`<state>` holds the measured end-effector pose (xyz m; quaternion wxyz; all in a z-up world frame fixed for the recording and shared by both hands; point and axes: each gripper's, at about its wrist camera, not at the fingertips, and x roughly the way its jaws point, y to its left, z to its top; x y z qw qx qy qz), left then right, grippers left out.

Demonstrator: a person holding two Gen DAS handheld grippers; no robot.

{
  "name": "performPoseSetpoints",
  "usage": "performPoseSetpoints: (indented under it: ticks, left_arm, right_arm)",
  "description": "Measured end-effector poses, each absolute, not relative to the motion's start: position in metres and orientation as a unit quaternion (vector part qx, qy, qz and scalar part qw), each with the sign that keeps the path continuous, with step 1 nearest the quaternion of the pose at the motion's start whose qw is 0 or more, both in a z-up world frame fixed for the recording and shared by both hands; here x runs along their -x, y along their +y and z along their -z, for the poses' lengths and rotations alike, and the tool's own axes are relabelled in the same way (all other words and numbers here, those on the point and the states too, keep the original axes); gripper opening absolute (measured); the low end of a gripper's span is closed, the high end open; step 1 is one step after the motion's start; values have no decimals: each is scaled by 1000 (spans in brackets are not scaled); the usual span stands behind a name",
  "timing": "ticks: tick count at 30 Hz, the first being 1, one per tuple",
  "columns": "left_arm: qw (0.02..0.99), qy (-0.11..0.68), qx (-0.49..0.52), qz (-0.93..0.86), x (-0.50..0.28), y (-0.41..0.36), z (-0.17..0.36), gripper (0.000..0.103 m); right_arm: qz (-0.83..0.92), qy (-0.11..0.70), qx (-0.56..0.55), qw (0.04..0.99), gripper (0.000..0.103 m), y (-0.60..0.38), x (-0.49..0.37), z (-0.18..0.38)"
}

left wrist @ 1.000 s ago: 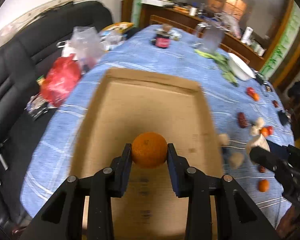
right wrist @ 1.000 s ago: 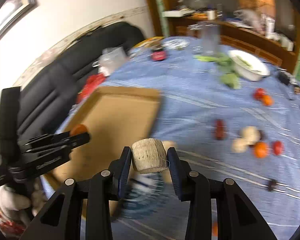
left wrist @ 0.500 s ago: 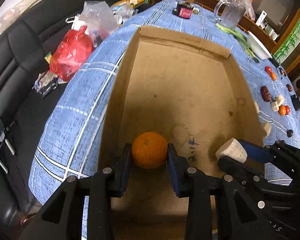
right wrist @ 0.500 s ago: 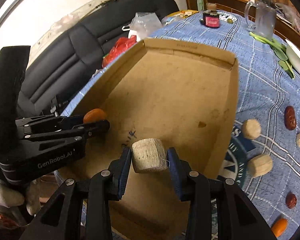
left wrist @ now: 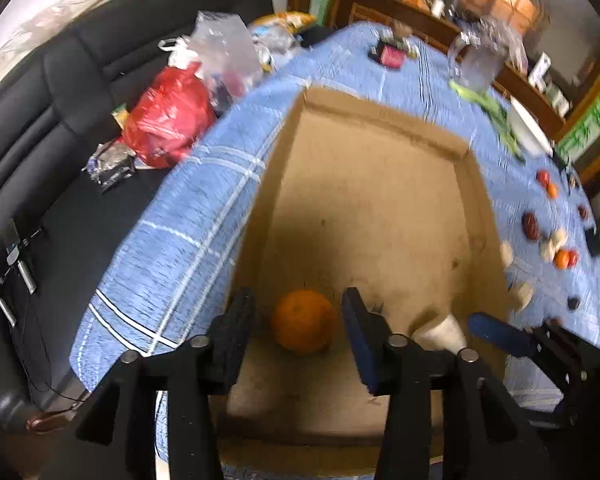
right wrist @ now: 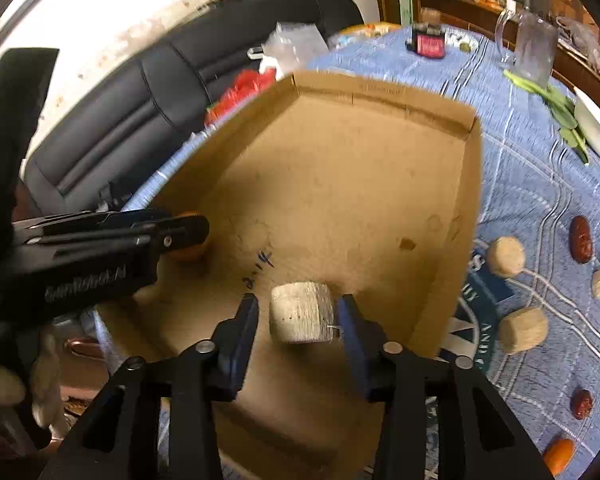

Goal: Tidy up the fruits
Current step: 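Carry the orange into the box with the left gripper while the right gripper carries the white cube there, then open both grippers to drop the orange and white cube into the box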

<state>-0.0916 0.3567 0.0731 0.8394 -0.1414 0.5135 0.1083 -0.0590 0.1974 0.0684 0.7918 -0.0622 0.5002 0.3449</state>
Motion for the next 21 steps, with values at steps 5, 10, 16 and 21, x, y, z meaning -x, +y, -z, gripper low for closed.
performPoseSetpoints:
  ticks: [5, 10, 16, 21]
  left_arm:
    - [854, 481, 170, -103, 88, 340, -100, 53]
    - [864, 481, 141, -51, 75, 286, -106, 53]
    - [857, 506, 96, 28, 56, 208, -92, 54]
    - [850, 518, 43, 78, 41, 154, -75, 54]
  right_arm:
    - [-328, 471, 25, 818, 59, 154, 60, -98]
    - [-264, 477, -23, 838, 60, 74, 57, -99]
    - [-173, 520, -71, 834, 59, -29, 62, -71]
    - [-141, 536, -88, 828, 59, -72, 69, -56]
